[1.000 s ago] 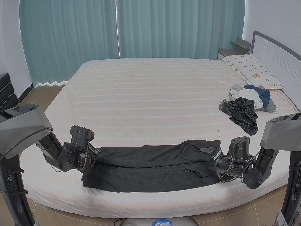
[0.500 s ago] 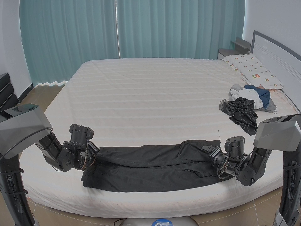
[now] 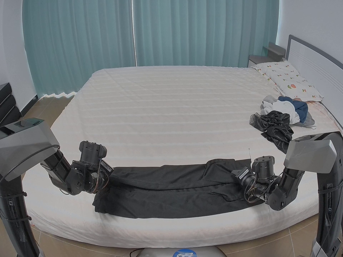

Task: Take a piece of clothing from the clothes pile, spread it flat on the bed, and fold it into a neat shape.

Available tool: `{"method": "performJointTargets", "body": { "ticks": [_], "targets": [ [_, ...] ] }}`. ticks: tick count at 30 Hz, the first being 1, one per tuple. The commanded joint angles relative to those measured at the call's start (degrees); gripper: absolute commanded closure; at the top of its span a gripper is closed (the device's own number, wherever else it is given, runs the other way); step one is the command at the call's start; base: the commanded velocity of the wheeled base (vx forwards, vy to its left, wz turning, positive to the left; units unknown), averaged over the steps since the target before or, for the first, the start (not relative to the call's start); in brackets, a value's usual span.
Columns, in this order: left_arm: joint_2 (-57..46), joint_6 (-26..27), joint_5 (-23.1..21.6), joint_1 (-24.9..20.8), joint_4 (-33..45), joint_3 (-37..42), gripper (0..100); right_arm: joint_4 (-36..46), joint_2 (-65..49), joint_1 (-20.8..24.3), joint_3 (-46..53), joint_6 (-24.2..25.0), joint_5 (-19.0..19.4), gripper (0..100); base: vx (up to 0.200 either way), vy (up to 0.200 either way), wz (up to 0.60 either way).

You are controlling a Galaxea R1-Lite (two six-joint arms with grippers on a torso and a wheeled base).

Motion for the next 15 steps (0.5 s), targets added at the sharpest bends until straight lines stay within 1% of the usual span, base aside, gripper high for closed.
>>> {"method": "performJointTargets", "body": {
  "ticks": [1,8,12,15],
  "targets": [
    [-0.2,0.0,0.1,0.1,0.0,-0.1,100,0.2,-0.2,-0.1,0.2,0.0,0.0,100,0.0,0.0,0.0],
    [-0.4,1.5,0.2,0.6,0.0,-1.3,100,0.3,-2.0,-1.6,0.0,0.0,0.2,100,0.0,0.0,0.0],
    [-0.3,5.3,0.2,2.0,0.0,-3.5,100,0.3,-4.0,-3.2,-1.1,-0.3,1.4,100,0.0,0.0,0.0],
    [-0.2,8.9,0.2,2.8,0.2,-7.0,100,2.0,-5.1,-3.8,-4.1,-1.0,2.0,100,0.0,0.0,0.0]
  ]
}}
